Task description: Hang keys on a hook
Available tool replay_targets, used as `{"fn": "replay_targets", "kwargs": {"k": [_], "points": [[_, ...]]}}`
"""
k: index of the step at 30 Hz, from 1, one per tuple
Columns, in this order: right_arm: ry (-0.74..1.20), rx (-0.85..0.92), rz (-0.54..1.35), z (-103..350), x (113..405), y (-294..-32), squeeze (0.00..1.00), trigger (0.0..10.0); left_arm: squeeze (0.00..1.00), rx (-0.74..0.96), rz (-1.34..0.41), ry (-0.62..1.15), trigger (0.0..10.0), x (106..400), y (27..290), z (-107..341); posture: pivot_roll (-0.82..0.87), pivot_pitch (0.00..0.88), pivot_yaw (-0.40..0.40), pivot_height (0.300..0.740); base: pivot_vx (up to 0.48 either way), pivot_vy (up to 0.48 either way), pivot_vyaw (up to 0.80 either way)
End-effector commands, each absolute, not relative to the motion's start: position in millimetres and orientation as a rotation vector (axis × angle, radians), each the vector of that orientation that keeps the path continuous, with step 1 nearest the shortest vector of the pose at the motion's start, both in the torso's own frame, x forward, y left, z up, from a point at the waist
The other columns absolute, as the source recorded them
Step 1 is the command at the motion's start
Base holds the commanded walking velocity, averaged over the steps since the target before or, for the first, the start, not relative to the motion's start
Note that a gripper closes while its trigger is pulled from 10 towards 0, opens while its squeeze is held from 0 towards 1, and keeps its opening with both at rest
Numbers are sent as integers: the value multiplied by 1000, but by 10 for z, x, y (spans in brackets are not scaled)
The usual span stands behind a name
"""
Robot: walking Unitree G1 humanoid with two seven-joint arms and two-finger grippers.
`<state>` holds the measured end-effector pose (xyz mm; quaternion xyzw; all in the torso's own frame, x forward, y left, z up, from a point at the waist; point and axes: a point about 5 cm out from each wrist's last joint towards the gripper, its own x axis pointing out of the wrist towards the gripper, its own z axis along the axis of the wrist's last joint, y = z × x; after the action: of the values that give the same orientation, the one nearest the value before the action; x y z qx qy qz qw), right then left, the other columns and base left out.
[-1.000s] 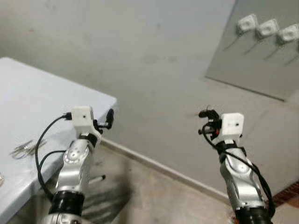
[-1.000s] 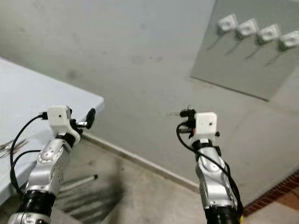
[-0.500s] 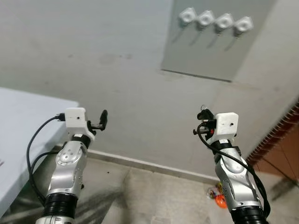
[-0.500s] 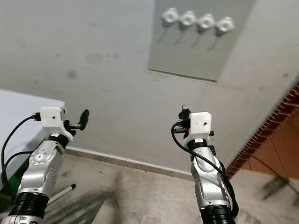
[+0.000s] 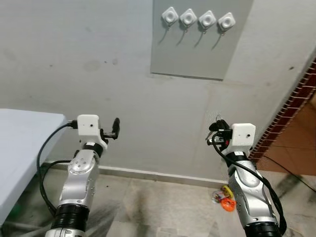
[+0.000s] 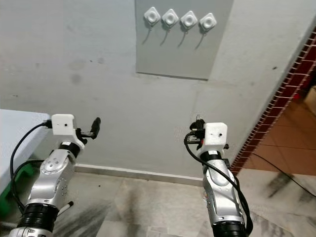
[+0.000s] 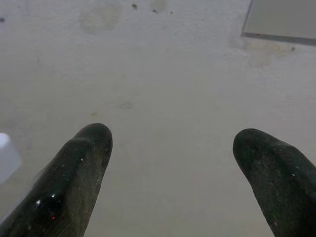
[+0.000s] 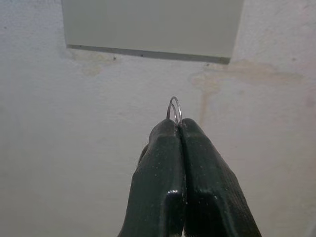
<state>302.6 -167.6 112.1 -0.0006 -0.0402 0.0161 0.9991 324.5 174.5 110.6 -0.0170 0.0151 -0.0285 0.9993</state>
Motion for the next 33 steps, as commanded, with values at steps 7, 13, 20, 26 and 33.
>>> {"fn": "replay_targets", "kwargs": {"k": [7, 13, 20, 26, 33], "points": [[-102, 14, -6, 1161, 2972, -1697, 0, 10000, 0, -50, -128, 50, 10000, 3246, 1669, 1117, -18, 0, 32, 740, 0, 0, 0], [-102, 26, -12, 1157, 2939, -1677, 0, 10000, 0, -42, -185, 33, 10000, 3226, 1641, 1150, -22, 0, 39, 740, 0, 0, 0], [-106, 32, -12, 1163, 2926, -1663, 0, 10000, 0, -29, -205, 20, 10000, 3227, 1642, 1184, -20, 0, 40, 740, 261, 0, 0], [-109, 36, -9, 1169, 2929, -1649, 0, 10000, 0, -25, -210, 22, 10000, 3222, 1645, 1188, -16, 0, 40, 740, 268, 0, 0], [-108, 35, -8, 1168, 2930, -1646, 0, 10000, 0, -23, -210, 22, 10000, 3221, 1647, 1187, -14, 0, 39, 740, 270, 0, 0]]}}
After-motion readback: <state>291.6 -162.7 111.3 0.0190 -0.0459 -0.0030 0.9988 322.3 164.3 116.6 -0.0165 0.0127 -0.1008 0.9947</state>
